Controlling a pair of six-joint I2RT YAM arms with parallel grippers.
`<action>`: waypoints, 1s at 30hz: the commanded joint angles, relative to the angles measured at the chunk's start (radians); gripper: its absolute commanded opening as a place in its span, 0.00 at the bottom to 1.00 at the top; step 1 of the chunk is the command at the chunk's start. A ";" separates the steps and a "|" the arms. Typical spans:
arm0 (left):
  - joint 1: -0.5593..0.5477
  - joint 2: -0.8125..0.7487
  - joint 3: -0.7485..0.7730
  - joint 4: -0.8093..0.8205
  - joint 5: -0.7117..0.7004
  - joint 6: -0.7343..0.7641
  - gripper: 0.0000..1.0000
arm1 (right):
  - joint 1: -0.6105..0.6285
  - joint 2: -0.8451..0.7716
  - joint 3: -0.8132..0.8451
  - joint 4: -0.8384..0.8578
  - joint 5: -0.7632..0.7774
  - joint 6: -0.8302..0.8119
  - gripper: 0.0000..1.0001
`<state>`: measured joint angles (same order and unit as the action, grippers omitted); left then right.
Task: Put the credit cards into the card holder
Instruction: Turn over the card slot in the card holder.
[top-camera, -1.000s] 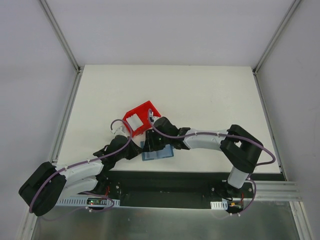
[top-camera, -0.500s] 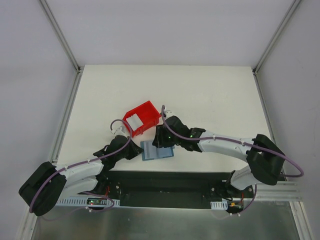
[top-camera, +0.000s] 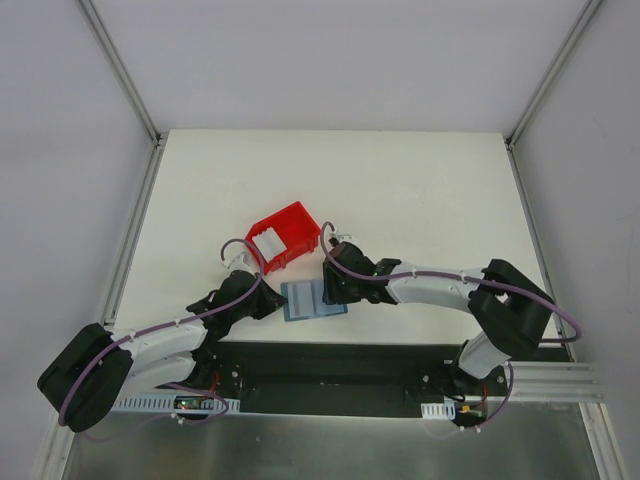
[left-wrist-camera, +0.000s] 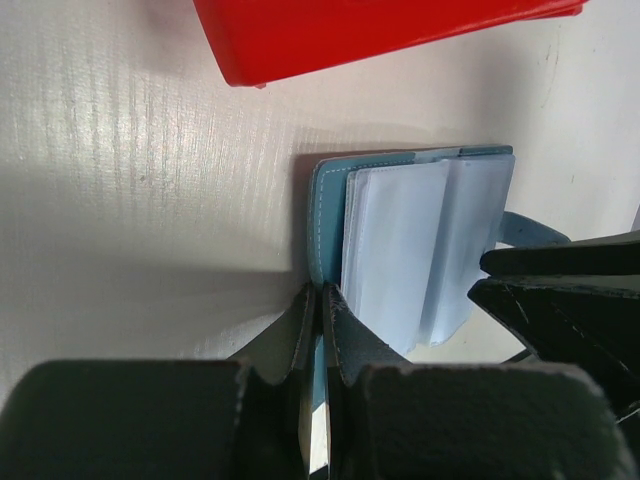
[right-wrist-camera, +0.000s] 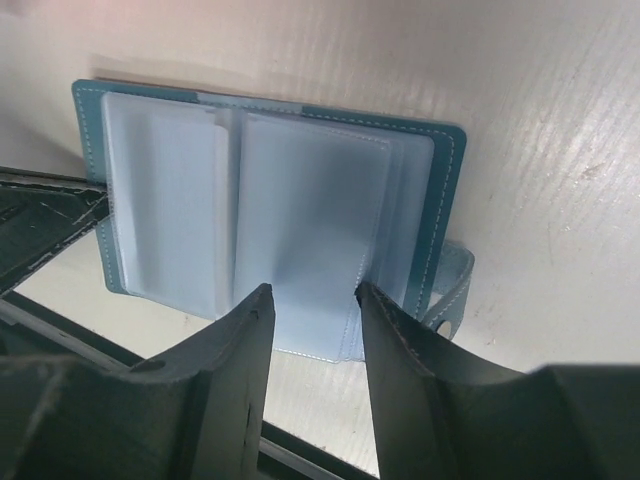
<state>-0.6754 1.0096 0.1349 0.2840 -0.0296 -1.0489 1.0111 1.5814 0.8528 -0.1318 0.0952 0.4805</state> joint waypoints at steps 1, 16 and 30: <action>-0.010 0.029 -0.047 -0.177 -0.032 0.036 0.00 | 0.001 0.035 0.019 0.018 -0.041 0.015 0.42; -0.009 0.046 -0.044 -0.163 -0.023 0.043 0.00 | 0.079 0.088 0.204 -0.176 0.087 -0.068 0.13; -0.010 0.037 -0.054 -0.157 -0.023 0.041 0.00 | 0.047 0.184 0.244 0.012 -0.179 -0.069 0.25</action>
<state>-0.6750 1.0164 0.1341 0.2951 -0.0292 -1.0485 1.0756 1.7420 1.0573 -0.2005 0.0265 0.4175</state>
